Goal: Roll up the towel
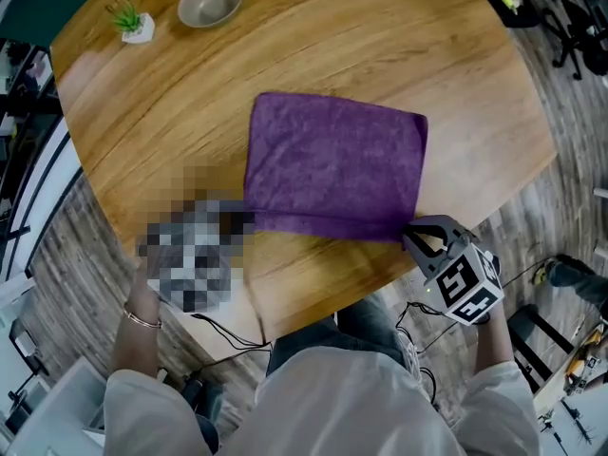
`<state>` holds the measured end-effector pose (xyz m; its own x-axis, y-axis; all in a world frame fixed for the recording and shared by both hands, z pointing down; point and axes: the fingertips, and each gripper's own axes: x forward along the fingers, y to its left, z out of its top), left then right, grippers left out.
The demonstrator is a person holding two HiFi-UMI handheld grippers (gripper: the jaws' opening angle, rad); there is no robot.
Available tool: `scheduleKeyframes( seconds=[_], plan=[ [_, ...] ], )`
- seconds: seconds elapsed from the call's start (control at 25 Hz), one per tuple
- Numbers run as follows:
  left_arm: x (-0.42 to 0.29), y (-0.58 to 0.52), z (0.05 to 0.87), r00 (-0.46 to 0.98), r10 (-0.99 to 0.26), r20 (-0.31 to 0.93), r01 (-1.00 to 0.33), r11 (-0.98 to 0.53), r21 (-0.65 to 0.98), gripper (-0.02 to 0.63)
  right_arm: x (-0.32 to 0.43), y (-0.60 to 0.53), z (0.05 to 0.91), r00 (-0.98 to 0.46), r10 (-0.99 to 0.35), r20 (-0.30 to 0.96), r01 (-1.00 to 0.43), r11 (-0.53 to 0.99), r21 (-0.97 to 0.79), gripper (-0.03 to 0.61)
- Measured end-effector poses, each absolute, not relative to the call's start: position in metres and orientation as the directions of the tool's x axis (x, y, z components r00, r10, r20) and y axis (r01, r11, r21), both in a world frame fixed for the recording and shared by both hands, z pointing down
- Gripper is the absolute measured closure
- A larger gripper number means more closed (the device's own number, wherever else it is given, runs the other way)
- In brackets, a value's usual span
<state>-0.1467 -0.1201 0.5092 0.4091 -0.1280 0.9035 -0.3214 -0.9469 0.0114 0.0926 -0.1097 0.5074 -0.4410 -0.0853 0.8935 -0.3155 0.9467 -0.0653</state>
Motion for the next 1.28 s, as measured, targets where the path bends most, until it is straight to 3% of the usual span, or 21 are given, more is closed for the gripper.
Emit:
scheduleKeyframes(
  seconds=[0.24, 0.4, 0.88, 1.28],
  plan=[
    [-0.157, -0.130, 0.501, 0.405, -0.206, 0.891, -0.370, -0.928, -0.047, 0.538, 0.096, -0.116, 0.500, -0.460, -0.146, 0.876, -0.358, 0.933, -0.032, 0.510],
    [-0.159, -0.120, 0.485, 0.415, -0.225, 0.881, -0.354, -0.933, -0.072, 0.539, 0.102, -0.113, 0.481, -0.458, -0.197, 0.867, -0.383, 0.924, 0.007, 0.468],
    [-0.138, -0.081, 0.496, 0.368, -0.127, 0.921, -0.180, -0.982, -0.063, 0.531, 0.091, -0.076, 0.505, -0.406, -0.148, 0.902, -0.263, 0.964, 0.040, 0.493],
    [-0.142, -0.085, 0.520, 0.303, -0.098, 0.948, -0.128, -0.990, -0.062, 0.534, 0.092, -0.078, 0.522, -0.373, -0.137, 0.918, -0.216, 0.975, 0.058, 0.507]
  ],
)
